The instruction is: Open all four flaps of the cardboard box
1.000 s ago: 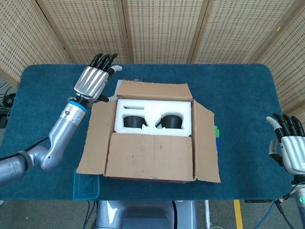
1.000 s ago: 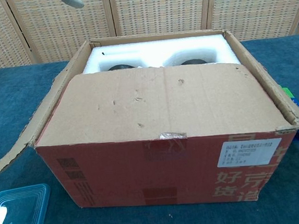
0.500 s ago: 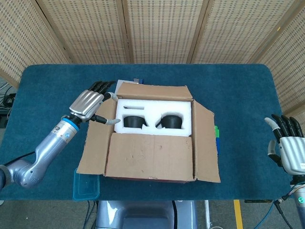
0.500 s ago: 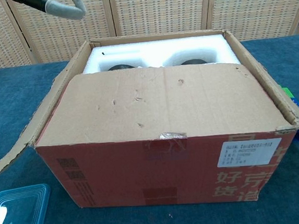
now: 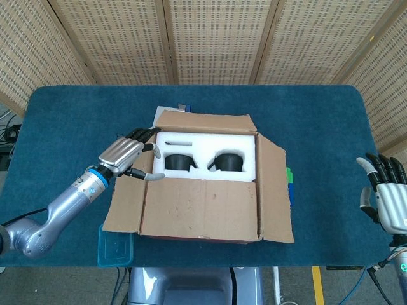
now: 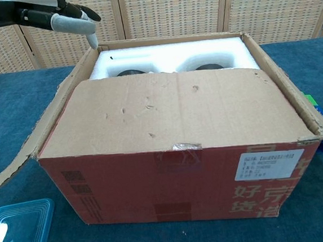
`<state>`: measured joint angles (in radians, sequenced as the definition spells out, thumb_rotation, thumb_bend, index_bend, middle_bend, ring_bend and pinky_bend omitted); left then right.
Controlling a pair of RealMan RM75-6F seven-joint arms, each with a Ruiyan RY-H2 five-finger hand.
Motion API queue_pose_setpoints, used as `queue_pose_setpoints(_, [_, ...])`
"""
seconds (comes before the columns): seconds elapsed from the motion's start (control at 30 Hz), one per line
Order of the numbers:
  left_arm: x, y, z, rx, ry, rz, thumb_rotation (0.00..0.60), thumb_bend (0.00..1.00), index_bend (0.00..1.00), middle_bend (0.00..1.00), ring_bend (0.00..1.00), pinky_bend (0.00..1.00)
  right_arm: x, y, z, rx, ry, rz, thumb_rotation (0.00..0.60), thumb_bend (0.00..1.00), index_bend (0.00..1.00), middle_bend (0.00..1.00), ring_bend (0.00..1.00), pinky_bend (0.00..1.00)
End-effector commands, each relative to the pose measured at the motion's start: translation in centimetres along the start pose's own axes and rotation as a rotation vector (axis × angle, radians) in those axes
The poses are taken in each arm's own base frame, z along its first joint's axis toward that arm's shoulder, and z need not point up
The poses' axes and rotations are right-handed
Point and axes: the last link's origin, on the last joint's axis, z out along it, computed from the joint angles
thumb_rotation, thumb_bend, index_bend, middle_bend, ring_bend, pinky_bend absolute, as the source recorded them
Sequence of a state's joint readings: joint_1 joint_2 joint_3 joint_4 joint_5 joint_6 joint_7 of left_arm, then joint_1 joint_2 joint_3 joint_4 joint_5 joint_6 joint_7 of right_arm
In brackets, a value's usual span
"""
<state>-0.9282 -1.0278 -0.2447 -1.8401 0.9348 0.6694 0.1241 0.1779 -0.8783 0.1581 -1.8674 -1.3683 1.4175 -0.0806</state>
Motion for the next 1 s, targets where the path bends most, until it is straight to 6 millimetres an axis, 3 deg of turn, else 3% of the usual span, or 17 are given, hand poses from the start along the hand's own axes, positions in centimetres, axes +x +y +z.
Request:
queue_pose_setpoints(0.03, [-0.5, 0.3, 0.0, -0.008, -0.018, 0.006, 0.162, 0.08, 0.38, 0.0, 0.0, 0.0, 0.0, 0.1, -0.1, -0.002, 0.0, 0.002, 0.6, 0.78, 0.13, 0.09, 0.0, 0.0])
queue_pose_setpoints(0.73, [-3.9, 1.8, 0.5, -0.038, -0.095, 0.068, 0.158, 0.07, 0.39, 0.0, 0.0, 0.0, 0.1, 0.7, -0.4, -0.011, 0.002, 0.012, 0.6, 0.78, 0.13, 0.09, 0.0, 0.0])
queue_pose_setpoints(1.0, [-3.9, 2.2, 0.0, -0.05, -0.105, 0.047, 0.158, 0.07, 0.39, 0.0, 0.0, 0.0, 0.1, 0.8, -0.4, -0.014, 0.005, 0.011, 0.6, 0.78, 0.13, 0.09, 0.0, 0.0])
